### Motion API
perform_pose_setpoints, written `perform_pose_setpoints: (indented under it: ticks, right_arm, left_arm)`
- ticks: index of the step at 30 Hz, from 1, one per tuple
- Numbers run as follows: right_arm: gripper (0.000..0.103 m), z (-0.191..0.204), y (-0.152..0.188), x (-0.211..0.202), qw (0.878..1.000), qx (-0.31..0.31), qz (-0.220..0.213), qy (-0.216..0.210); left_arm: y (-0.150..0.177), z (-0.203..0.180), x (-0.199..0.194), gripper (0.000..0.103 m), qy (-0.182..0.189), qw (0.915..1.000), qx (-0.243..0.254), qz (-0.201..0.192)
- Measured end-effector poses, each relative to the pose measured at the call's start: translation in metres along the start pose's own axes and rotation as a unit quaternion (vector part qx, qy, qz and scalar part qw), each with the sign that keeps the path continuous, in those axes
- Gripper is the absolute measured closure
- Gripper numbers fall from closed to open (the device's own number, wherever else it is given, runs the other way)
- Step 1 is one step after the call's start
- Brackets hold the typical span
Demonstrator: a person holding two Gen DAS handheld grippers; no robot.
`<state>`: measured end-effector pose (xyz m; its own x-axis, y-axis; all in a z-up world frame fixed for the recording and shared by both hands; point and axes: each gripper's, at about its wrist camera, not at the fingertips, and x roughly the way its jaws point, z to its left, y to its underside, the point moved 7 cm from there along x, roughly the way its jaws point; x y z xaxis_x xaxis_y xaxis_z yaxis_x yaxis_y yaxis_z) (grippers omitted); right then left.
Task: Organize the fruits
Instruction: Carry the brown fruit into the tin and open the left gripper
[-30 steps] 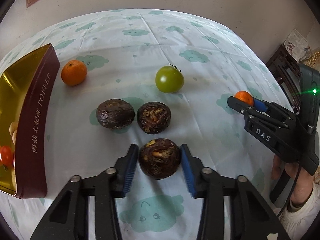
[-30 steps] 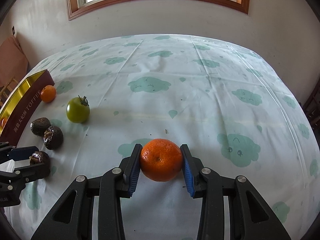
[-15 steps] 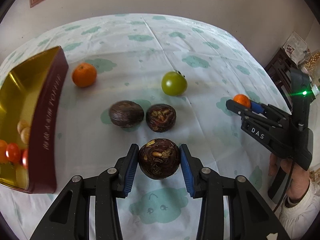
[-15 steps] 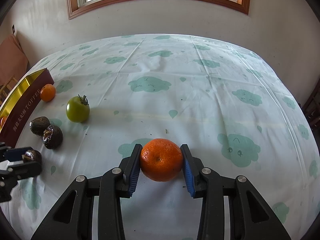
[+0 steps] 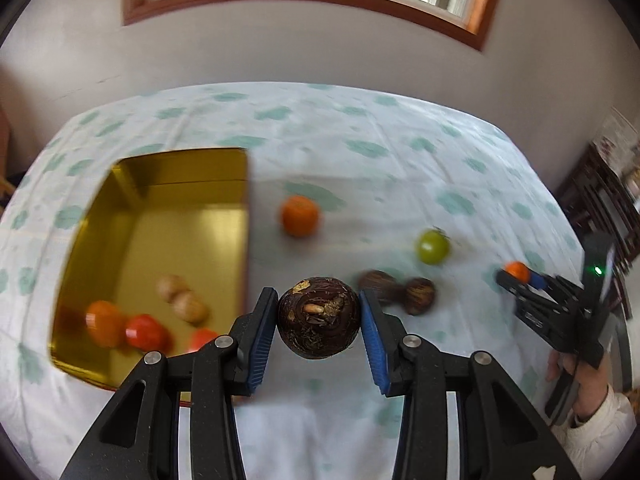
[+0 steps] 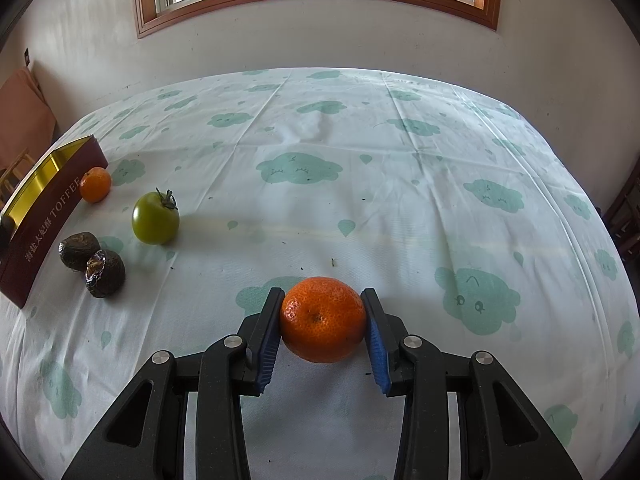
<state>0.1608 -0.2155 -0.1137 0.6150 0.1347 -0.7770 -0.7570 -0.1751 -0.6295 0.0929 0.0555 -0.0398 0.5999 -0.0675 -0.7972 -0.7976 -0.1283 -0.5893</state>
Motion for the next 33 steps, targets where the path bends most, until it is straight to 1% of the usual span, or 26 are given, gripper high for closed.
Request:
perform_pose_setpoints:
  ticks: [3, 7, 14, 21, 29, 33]
  right_arm:
    - [0.063, 0.000, 0.000, 0.000, 1.000, 0.000, 0.000, 0.000]
    - [0.063, 0.001, 0.000, 0.001, 1.000, 0.000, 0.000, 0.000]
    - [0.063, 0.001, 0.000, 0.001, 1.000, -0.001, 0.000, 0.000]
    - [0.063, 0.002, 0.000, 0.001, 1.000, -0.001, 0.000, 0.000]
    - [0.063, 0.002, -0.001, 0.001, 1.000, -0.001, 0.000, 0.001]
    - [0.063, 0.002, 0.000, 0.001, 1.000, -0.002, 0.001, 0.001]
  left_arm:
    - [-0.002, 0.028, -0.003, 0.065, -0.019, 0.9996, -0.020, 0.000]
    - [0.005, 0.063, -0.002, 0.065, -0.041, 0.9979, -0.047, 0.011]
    - [0.019, 0.096, 0.002, 0.065, -0.061, 0.9953, -0.069, 0.031]
    - [0.026, 0.118, 0.004, 0.065, -0.082, 0.9929, -0.077, 0.038]
    - [0.036, 0.129, 0.009, 0.065, -0.085, 0.9919, -0.079, 0.052]
    - [0.037, 0.131, 0.009, 0.065, -0.085, 0.9920, -0.078, 0.051]
